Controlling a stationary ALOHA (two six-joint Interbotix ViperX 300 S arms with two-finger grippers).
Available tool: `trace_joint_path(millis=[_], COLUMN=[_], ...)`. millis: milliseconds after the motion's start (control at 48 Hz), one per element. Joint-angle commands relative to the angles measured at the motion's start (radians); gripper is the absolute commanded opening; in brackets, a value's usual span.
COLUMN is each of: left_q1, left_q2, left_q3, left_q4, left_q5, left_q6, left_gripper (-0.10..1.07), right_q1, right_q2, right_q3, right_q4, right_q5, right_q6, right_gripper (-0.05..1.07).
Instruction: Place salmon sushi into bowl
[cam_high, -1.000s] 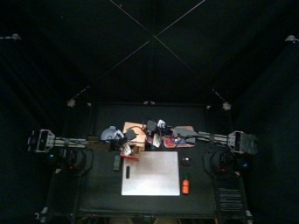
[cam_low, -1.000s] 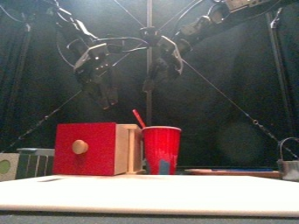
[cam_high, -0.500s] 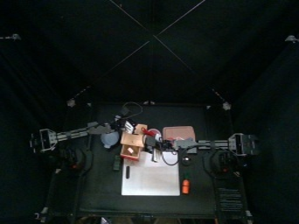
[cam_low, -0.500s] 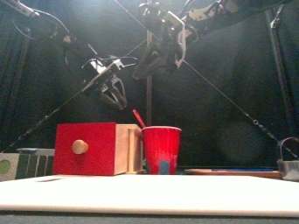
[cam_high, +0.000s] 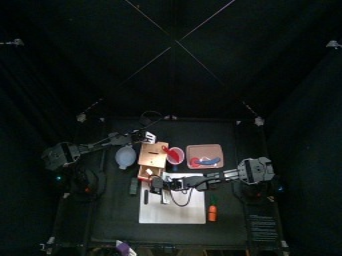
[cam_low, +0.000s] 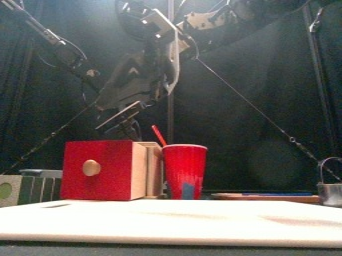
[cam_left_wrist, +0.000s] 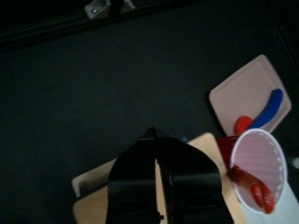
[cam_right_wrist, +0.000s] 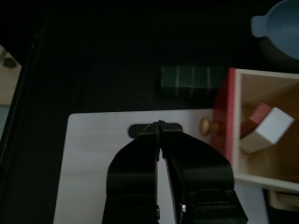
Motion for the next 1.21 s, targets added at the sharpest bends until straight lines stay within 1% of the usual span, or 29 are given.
trace_joint_path(millis=[0, 146, 271, 396, 625, 896, 1042, 1188], left_q1=[0.005, 0.005, 0.005, 0.002, 0.005, 0.012, 0.02, 0.026], left_q2=[0.006, 0.02, 0.02, 0.02, 0.02, 0.014, 0.008, 0.003], left_q3=[-0.035, -0.038, -0.034, -0.028, -0.012, 0.009, 0.02, 0.023], left_q4=[-0.006, -0.006, -0.017, -0.034, -0.035, -0.034, -0.034, -0.032], left_q5=[0.043, 0.083, 0.123, 0.146, 0.152, 0.153, 0.153, 0.153], left_q6=[0.003, 0.003, 0.003, 0.005, 0.008, 0.008, 0.008, 0.008], left_gripper=[0.28, 0.28, 0.28, 0.28, 0.28, 0.28, 0.28, 0.28], right_q1=[0.002, -0.003, -0.005, -0.032, -0.095, -0.166, -0.19, -0.199], right_q2=[0.015, 0.069, 0.081, 0.075, 0.064, 0.061, 0.063, 0.075], right_q3=[-0.057, -0.11, -0.133, -0.133, -0.129, -0.14, -0.15, -0.176], right_q4=[0.008, 0.017, 0.014, 0.009, -0.006, -0.04, -0.048, -0.063], right_q5=[0.011, 0.092, 0.16, 0.192, 0.235, 0.242, 0.242, 0.242], right_q6=[-0.002, 0.002, 0.002, 0.002, 0.002, -0.002, -0.003, -0.003], right_gripper=[0.11, 0.11, 0.1, 0.1, 0.1, 0.1, 0.1, 0.1])
